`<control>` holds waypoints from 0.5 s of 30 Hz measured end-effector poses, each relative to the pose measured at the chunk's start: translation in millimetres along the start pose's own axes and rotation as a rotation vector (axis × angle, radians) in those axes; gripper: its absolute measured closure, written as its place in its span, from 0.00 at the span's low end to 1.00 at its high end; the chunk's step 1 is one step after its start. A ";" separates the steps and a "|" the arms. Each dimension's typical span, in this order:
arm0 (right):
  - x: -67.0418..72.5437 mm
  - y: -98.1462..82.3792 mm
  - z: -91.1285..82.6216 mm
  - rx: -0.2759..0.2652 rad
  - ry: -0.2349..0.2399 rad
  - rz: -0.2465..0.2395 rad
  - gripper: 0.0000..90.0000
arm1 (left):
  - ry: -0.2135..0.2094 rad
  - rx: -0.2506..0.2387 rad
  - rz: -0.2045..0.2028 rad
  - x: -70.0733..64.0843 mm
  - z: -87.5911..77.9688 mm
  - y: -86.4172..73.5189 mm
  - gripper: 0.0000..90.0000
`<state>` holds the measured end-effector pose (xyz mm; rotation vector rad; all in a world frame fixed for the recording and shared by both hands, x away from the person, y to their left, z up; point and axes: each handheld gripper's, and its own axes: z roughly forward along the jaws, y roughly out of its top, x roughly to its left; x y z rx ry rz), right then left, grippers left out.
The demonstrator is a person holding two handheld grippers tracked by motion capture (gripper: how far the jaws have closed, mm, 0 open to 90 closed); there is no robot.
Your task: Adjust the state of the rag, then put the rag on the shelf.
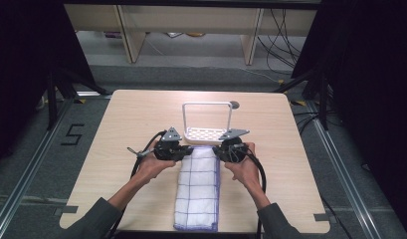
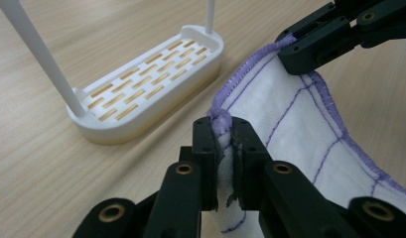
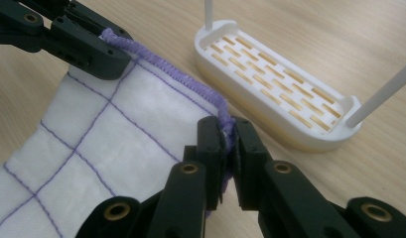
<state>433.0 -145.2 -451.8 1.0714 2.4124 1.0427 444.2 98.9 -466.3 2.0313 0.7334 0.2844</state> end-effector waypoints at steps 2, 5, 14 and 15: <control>0.3 1.4 -5.1 -0.014 0.002 0.002 0.93 | -0.005 -0.007 0.006 -2.3 -4.8 3.8 0.91; 0.6 4.4 -11.4 -0.033 0.006 0.002 0.93 | -0.013 -0.022 0.002 -4.5 -9.7 7.9 0.91; 3.5 11.4 -25.0 -0.078 0.011 -0.023 0.93 | -0.033 -0.045 -0.014 -7.9 -19.4 14.7 0.91; 4.3 11.7 -26.3 -0.079 0.013 -0.026 0.93 | -0.040 -0.048 -0.008 -9.3 -21.0 15.8 0.91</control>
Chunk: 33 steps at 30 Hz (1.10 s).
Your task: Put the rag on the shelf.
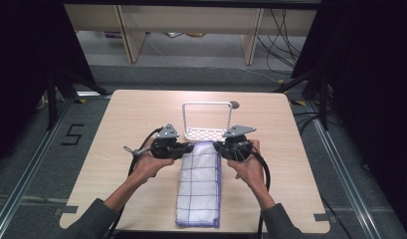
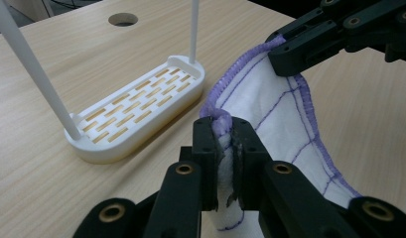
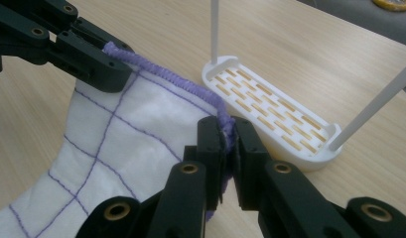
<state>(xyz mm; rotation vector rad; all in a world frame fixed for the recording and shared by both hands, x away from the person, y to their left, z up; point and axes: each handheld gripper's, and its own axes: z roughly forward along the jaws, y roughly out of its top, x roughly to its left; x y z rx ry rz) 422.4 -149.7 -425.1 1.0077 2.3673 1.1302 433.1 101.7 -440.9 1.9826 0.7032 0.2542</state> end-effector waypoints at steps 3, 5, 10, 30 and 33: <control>4.2 1.9 -6.1 -0.023 0.008 -0.021 0.93 | -0.002 -0.004 0.012 -5.2 -5.7 3.3 0.91; 5.6 2.7 -8.7 -0.008 0.006 -0.013 0.93 | -0.001 -0.013 0.021 -8.1 -9.6 6.0 0.91; 13.1 12.4 -28.9 -0.076 0.025 -0.040 0.93 | -0.024 -0.045 0.034 -16.9 -23.1 15.4 0.91; 19.5 69.7 -90.7 -0.235 -0.032 -0.112 0.94 | -0.024 -0.117 0.048 -20.2 -69.9 89.3 0.91; 16.7 81.2 -95.5 -0.245 -0.039 -0.106 0.94 | -0.003 -0.126 0.050 -15.5 -72.5 101.8 0.91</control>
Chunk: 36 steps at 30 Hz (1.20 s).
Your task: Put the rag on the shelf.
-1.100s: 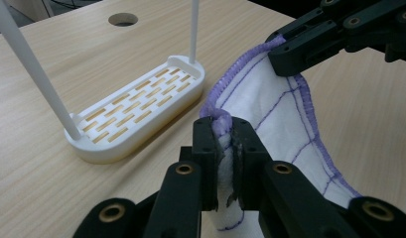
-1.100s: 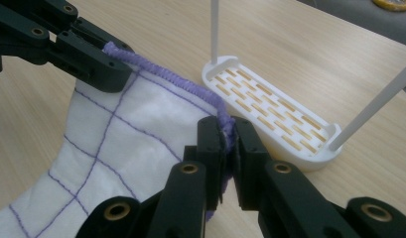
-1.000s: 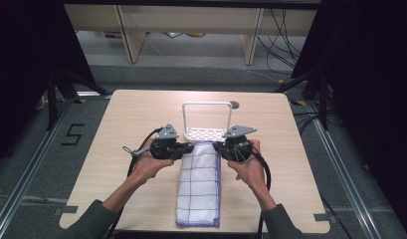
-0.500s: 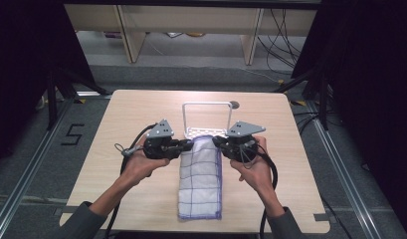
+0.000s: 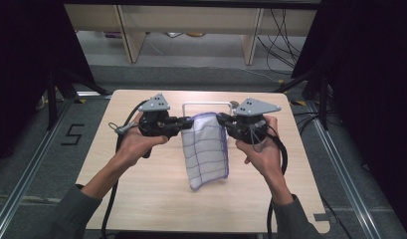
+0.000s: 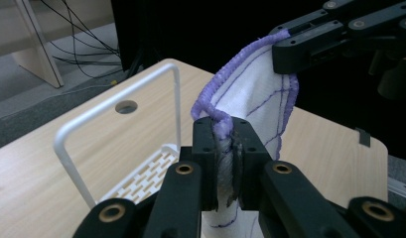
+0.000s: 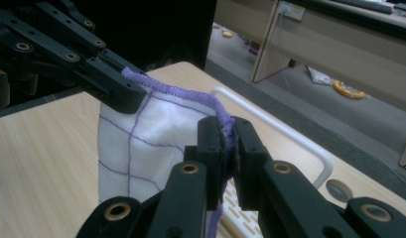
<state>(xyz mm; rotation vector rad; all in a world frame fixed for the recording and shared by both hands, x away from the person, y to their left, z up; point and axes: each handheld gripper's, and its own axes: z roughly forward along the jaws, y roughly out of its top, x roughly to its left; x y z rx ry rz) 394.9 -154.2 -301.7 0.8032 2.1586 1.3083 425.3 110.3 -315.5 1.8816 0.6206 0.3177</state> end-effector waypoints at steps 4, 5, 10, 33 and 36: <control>-10.4 12.2 1.3 -0.011 0.002 0.020 0.94 | 0.034 -0.009 0.006 7.7 0.4 13.3 0.91; -13.2 14.5 3.2 -0.025 0.008 0.027 0.94 | 0.040 -0.010 0.004 9.9 1.0 16.7 0.91; -25.8 27.5 8.1 -0.040 -0.006 0.052 0.94 | 0.075 -0.015 0.010 20.4 5.0 32.7 0.91; -67.1 59.1 29.8 -0.090 -0.089 0.096 0.93 | 0.161 -0.061 -0.006 50.0 25.4 76.5 0.91; -74.6 63.7 33.1 -0.093 -0.094 0.106 0.93 | 0.171 -0.072 -0.007 54.1 30.0 82.6 0.91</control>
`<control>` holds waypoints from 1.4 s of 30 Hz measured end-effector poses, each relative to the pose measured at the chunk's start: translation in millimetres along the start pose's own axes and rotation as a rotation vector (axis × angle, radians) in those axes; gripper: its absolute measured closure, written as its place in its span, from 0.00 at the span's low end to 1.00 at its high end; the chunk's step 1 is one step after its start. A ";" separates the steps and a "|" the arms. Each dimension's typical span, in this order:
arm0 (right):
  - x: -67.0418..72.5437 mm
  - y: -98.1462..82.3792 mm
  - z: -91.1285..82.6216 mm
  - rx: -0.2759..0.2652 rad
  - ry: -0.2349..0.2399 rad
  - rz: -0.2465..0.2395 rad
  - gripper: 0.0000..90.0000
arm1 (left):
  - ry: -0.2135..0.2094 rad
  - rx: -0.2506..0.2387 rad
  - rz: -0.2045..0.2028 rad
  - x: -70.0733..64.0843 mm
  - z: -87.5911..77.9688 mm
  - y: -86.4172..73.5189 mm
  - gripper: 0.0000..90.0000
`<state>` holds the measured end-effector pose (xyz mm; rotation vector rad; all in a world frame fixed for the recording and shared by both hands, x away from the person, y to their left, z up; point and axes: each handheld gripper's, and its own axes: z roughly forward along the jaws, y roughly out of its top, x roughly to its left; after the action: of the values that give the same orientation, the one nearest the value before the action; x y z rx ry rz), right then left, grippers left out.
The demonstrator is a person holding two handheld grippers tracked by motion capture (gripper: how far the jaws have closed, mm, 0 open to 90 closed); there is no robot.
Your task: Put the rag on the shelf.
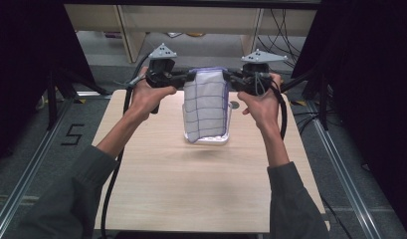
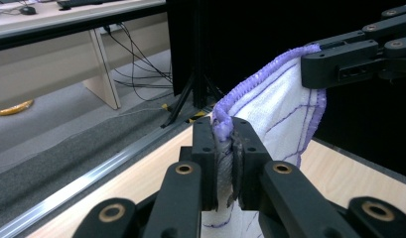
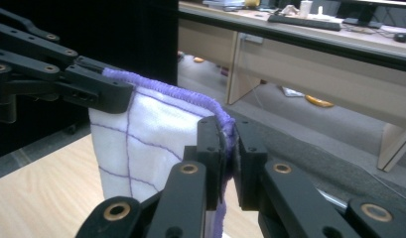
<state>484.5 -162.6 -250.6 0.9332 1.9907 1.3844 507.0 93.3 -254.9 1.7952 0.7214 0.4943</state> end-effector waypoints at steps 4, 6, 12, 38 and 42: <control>-7.2 5.1 4.7 -0.004 -0.013 0.010 0.93 | 0.010 -0.012 -0.012 5.1 6.9 7.7 0.91; -9.5 7.8 6.4 -0.015 -0.032 0.017 0.93 | 0.015 -0.020 -0.015 6.2 10.7 10.7 0.91; -18.7 12.8 17.0 -0.026 -0.065 0.040 0.93 | 0.031 -0.035 -0.036 16.9 24.3 16.5 0.91; -56.2 -23.6 101.2 0.101 -0.098 0.193 0.91 | 0.075 0.058 -0.072 68.8 97.8 -32.3 0.89; -57.0 -29.9 107.1 0.134 -0.104 0.182 0.91 | 0.065 0.089 -0.088 70.6 103.6 -42.4 0.89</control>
<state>593.1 -153.1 -311.7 1.2480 1.9795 1.2802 615.2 79.6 -329.8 1.8278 0.8758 0.4701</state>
